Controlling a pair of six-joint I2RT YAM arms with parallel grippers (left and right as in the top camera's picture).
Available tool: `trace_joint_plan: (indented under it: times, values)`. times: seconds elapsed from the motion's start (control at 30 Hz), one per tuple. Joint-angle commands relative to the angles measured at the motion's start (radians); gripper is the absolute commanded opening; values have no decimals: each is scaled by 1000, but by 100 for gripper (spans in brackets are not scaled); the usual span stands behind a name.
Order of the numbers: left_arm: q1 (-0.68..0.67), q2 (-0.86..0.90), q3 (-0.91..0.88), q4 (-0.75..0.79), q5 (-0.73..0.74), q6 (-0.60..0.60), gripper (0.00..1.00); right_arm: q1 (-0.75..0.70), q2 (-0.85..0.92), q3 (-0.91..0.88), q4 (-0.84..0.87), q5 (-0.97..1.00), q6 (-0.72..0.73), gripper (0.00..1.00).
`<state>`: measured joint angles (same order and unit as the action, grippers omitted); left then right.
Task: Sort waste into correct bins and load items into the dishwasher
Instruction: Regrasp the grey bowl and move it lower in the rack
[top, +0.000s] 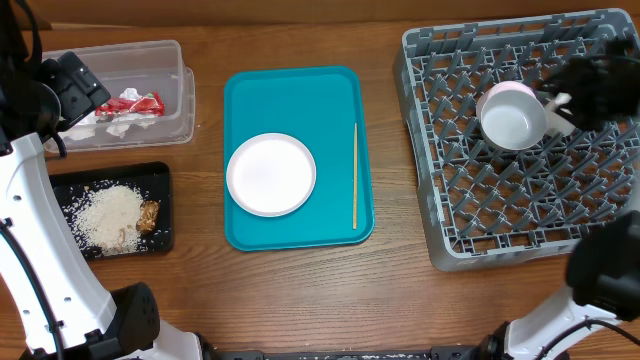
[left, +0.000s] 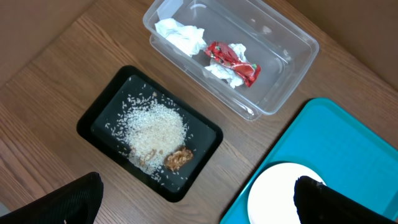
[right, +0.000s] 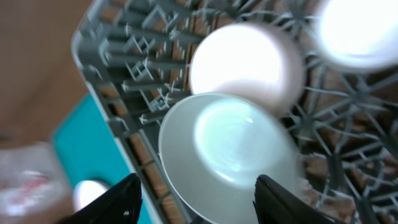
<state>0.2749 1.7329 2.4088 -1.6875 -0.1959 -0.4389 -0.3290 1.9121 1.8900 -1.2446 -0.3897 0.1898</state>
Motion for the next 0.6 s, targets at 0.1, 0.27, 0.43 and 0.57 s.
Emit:
trace_joint_plan:
  times: [0.1,0.27,0.43,0.57]
  values:
    - [0,6,-3,-2,-10,-10,100,243,-17,22,52,425,21,63]
    - [0,6,-3,-2,-10,-10,100,353,32,20,55,625,85,59]
    - [0,6,-3,-2,-10,-10,100,380,91,0,19,625,140,53]
    - [0,6,-3,-2,-10,-10,100,380,127,-19,8,632,178,49]
